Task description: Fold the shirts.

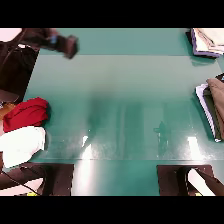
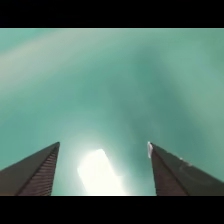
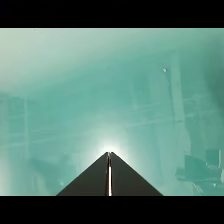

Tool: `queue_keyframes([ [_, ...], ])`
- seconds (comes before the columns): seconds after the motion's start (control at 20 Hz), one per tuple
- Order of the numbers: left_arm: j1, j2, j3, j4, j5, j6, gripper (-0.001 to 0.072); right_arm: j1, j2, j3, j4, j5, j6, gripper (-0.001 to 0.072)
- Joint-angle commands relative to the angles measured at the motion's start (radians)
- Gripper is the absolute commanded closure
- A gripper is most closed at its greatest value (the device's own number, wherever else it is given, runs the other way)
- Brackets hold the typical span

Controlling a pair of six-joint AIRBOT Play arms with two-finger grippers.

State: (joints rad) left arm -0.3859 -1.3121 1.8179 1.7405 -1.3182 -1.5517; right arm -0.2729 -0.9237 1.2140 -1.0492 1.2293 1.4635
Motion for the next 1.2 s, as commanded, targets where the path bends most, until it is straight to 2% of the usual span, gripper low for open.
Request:
queue_keyframes([
  [0.0, 0.121, 0.019, -0.073, 0.22, -0.291, -0.08, 0.0047, 0.001, 0.0, 0.0, 0.0, 0.0, -0.01, 0.0696],
  [0.2, 0.316, 0.019, -0.375, 0.22, -0.264, -0.101, 0.0047, 0.001, 0.001, 0.0, 0.0, 0.001, -0.01, 0.0696],
  [0.3, 0.378, 0.019, -0.515, 0.22, -0.188, -0.109, 0.0047, 0.001, 0.0, 0.0, 0.0, 0.001, -0.01, 0.0696],
  [0.4, 0.423, 0.019, -0.612, 0.219, -0.096, -0.152, 0.0047, 0.001, 0.0, 0.0, 0.0, 0.001, -0.01, 0.0696],
  [0.6, 0.447, 0.019, -0.728, 0.212, 0.061, -0.153, 0.0047, 0.001, 0.0, 0.0, 0.001, 0.001, -0.01, 0.0696],
  [0.8, 0.447, 0.019, -0.764, 0.206, 0.156, -0.154, 0.0056, 0.001, 0.001, 0.0, 0.003, 0.001, -0.009, 0.0696],
  [0.85, 0.447, 0.019, -0.761, 0.206, 0.158, -0.154, 0.0246, 0.001, 0.0, 0.0, 0.003, 0.0, -0.009, 0.0696],
  [0.9, 0.447, 0.019, -0.755, 0.205, 0.155, -0.154, 0.0578, 0.001, 0.001, 0.0, 0.003, -0.005, -0.009, 0.0695],
  [0.95, 0.447, 0.019, -0.738, 0.204, 0.15, -0.154, 0.0674, 0.001, 0.001, 0.0, 0.003, -0.021, -0.009, 0.0696],
  [1.15, 0.399, 0.069, -0.546, 0.191, 0.138, -0.112, 0.0683, 0.001, 0.001, 0.026, 0.004, -0.053, -0.009, 0.0696],
])
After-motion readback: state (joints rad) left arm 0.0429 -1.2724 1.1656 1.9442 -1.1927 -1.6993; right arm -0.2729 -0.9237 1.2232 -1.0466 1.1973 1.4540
